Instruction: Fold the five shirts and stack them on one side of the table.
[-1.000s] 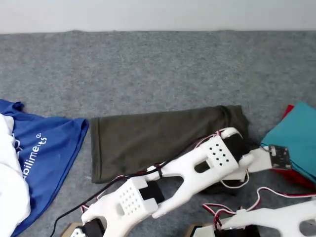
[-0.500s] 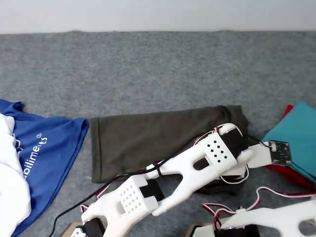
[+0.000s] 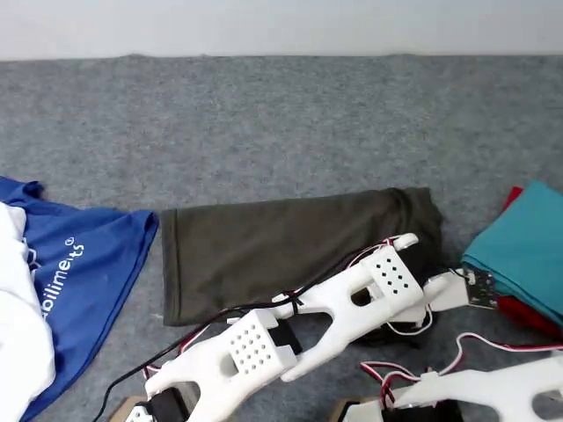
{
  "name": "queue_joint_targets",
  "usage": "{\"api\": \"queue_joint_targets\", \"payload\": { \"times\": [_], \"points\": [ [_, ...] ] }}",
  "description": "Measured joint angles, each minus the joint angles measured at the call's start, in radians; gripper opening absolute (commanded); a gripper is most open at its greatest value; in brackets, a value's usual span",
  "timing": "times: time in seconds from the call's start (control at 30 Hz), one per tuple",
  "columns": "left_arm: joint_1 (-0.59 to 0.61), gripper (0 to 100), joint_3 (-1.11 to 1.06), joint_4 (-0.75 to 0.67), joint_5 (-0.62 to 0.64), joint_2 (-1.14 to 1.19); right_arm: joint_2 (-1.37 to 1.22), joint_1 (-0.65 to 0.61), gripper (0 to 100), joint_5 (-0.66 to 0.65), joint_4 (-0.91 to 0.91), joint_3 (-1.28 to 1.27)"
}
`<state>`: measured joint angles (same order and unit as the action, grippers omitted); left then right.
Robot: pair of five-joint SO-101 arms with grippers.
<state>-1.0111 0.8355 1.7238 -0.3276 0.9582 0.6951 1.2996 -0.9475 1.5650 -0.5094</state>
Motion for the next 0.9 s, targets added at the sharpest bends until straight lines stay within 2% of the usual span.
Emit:
{"api": "queue_joint_targets", "payload": {
  "times": [0.37,0.7,0.9],
  "points": [
    [0.035,2,0.084,0.0,-0.008,-0.002,0.0,0.0,0.9,0.0,0.0,0.0],
    [0.166,2,0.086,0.0,-0.025,-0.002,0.0,0.0,0.9,0.0,0.0,0.0],
    [0.236,2,0.086,-0.057,-0.025,-0.002,0.0,0.0,0.9,0.0,0.0,0.0]
  ]
}}
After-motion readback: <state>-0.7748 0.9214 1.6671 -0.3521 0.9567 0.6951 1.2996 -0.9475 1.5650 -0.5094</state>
